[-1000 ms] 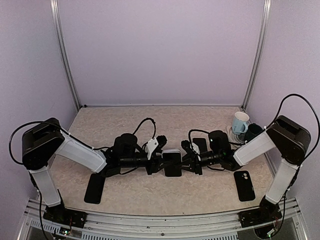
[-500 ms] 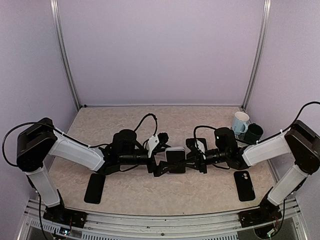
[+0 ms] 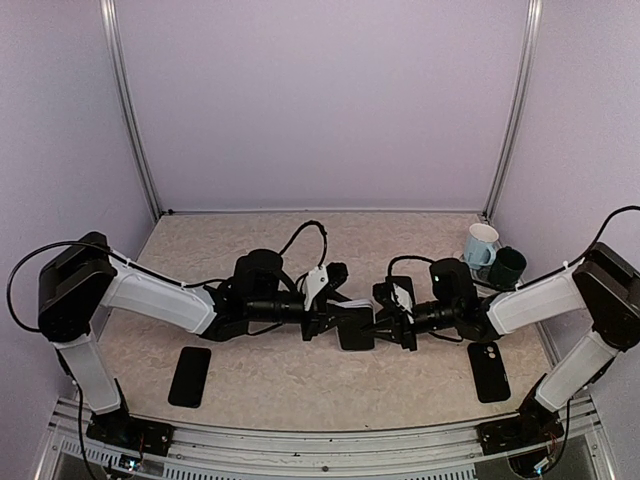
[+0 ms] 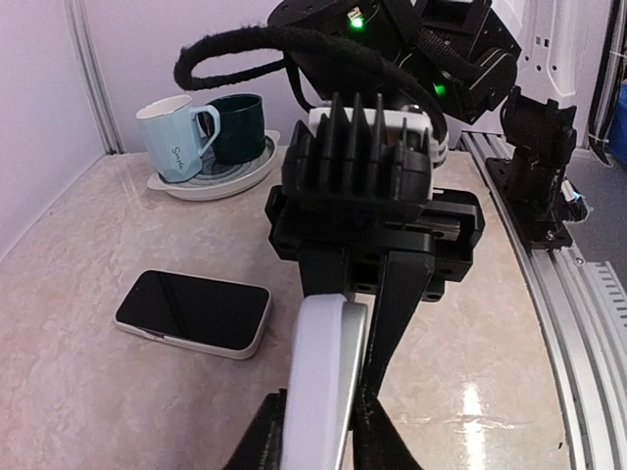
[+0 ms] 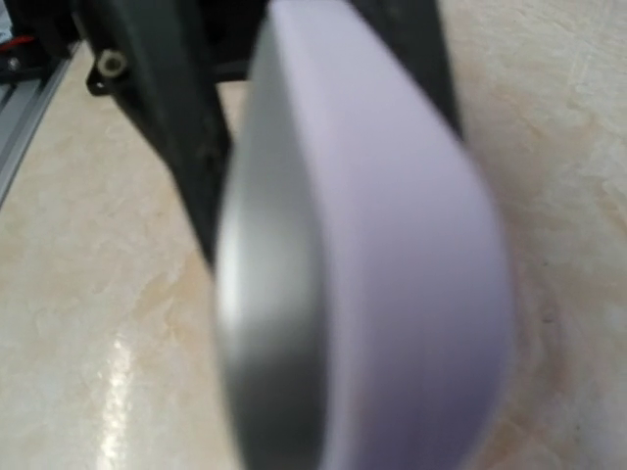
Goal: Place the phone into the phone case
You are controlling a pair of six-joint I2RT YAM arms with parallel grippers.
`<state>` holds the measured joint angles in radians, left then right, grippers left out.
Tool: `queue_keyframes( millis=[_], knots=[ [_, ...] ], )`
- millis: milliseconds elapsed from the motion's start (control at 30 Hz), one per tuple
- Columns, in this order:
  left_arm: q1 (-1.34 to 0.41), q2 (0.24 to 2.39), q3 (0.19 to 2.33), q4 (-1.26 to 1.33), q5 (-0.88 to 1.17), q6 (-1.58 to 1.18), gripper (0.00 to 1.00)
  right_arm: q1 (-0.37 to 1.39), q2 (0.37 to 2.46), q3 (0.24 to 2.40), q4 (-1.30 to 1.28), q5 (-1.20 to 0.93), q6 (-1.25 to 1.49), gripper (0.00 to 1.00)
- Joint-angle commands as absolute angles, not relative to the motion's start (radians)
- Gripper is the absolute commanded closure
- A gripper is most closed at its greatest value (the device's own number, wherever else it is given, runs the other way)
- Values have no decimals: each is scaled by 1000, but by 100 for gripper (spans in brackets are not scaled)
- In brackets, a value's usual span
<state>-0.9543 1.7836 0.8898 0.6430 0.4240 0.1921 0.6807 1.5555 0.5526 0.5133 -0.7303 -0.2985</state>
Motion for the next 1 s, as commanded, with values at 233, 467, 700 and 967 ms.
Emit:
queue_keyframes(
  millis=[233,467,700,967],
  knots=[
    [-954,1803,911,638,398,190,100,696,1508,553,539,-741,-314,81],
    [-956,1734,879,657,413,177,100,689,1542,516,569,-737,-303,51],
    [-957,1664,852,716,480,98,100,688,1574,525,647,-752,-255,65],
    [-954,1667,841,762,483,36,100,690,1557,549,663,-796,-199,100]
  ],
)
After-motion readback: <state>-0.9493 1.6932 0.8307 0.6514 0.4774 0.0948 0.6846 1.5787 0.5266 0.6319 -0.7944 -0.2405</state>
